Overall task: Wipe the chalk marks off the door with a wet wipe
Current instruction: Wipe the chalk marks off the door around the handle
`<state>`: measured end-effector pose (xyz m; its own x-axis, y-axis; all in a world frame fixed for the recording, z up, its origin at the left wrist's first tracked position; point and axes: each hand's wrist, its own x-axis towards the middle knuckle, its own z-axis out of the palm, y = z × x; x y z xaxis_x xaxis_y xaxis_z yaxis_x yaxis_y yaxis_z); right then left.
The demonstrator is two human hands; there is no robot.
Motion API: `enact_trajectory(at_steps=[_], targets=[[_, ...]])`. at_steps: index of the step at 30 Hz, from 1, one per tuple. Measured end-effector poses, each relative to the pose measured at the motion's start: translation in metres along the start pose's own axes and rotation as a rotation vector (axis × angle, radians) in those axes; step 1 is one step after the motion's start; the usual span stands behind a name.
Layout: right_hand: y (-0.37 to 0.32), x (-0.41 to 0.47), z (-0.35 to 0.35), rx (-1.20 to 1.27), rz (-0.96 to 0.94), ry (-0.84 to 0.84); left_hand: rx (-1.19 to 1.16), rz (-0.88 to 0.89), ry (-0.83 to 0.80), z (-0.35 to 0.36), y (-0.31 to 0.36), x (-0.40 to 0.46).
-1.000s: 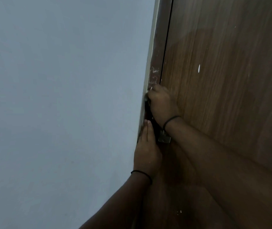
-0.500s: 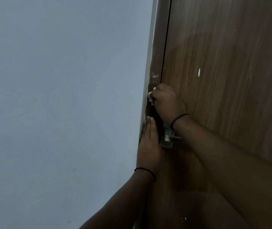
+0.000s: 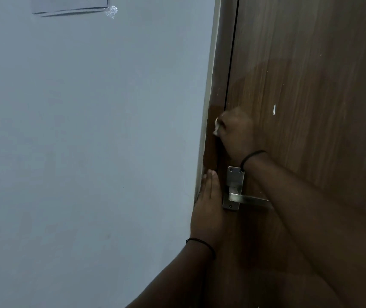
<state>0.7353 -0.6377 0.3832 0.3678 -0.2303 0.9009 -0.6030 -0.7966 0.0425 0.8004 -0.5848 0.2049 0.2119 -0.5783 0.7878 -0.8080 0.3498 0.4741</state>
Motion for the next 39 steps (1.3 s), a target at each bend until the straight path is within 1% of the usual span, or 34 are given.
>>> enact_trajectory(at_steps=[2,3,4,6,8,11,13,15,17,18,19,21,22,23,26,29,33,35,39], targets=[[0.004,0.031,-0.010,-0.034,0.101,0.114,0.029,-0.012,0.002,0.002,-0.001,-0.001],[0.005,0.049,-0.012,-0.043,0.142,0.138,0.037,-0.020,0.011,0.003,-0.002,0.000],[0.003,0.061,-0.011,-0.048,0.151,0.126,0.040,-0.028,0.021,0.004,-0.003,0.001],[-0.007,0.066,-0.004,-0.070,0.080,0.064,0.039,-0.037,0.031,0.005,-0.002,0.003],[-0.010,0.047,0.003,-0.066,-0.001,0.032,0.023,-0.034,0.039,0.004,-0.001,0.004],[-0.004,0.005,0.005,-0.061,-0.088,-0.066,-0.014,-0.030,0.043,0.001,0.004,0.007],[0.006,-0.003,0.002,-0.099,-0.108,-0.081,0.000,-0.022,0.049,-0.002,0.005,0.007],[0.012,0.013,-0.003,-0.085,-0.059,-0.041,-0.010,-0.020,0.058,-0.005,0.006,0.007],[0.011,0.034,-0.009,0.021,0.059,0.031,-0.015,-0.017,0.070,-0.008,0.006,0.007],[0.008,0.039,-0.011,0.051,0.082,0.035,-0.013,-0.016,0.073,-0.007,0.006,0.005],[0.005,0.039,-0.011,0.043,0.074,0.000,-0.014,-0.024,0.073,-0.007,0.006,0.003],[0.001,0.018,-0.006,0.013,-0.010,-0.149,-0.044,-0.083,0.069,-0.005,0.009,-0.004],[0.002,0.002,-0.005,-0.039,-0.068,-0.194,-0.056,-0.111,0.066,-0.005,0.011,-0.008],[0.005,-0.014,-0.005,-0.049,-0.075,-0.216,-0.060,-0.125,0.063,-0.003,0.012,-0.012],[0.014,-0.050,-0.002,0.000,0.017,-0.271,-0.036,-0.137,0.046,0.002,0.009,-0.024],[0.011,-0.058,0.001,-0.054,0.056,-0.340,-0.045,-0.190,0.028,0.004,0.007,-0.028],[-0.008,-0.063,0.007,-0.356,-0.008,-0.482,-0.060,-0.218,0.087,0.005,0.009,-0.030],[-0.013,-0.078,0.013,-0.423,-0.043,-0.472,-0.058,-0.215,0.112,0.005,0.007,-0.027],[-0.008,-0.101,0.022,-0.422,-0.107,-0.410,-0.073,-0.169,0.094,0.007,0.002,-0.021]])
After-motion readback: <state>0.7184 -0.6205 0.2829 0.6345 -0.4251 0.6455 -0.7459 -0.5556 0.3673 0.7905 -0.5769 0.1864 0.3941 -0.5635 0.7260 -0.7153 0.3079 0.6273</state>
